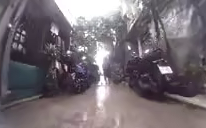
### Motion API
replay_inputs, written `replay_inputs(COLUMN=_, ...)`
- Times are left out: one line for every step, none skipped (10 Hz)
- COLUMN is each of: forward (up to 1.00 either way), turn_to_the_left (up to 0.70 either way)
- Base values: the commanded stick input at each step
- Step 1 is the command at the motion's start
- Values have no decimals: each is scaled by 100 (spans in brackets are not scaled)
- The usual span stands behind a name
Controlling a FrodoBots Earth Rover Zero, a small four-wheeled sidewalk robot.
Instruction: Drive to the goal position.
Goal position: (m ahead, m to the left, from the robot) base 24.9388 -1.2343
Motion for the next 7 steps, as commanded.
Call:
replay_inputs(forward=99, turn_to_the_left=0)
replay_inputs(forward=99, turn_to_the_left=0)
replay_inputs(forward=99, turn_to_the_left=0)
replay_inputs(forward=99, turn_to_the_left=0)
replay_inputs(forward=99, turn_to_the_left=0)
replay_inputs(forward=99, turn_to_the_left=0)
replay_inputs(forward=99, turn_to_the_left=0)
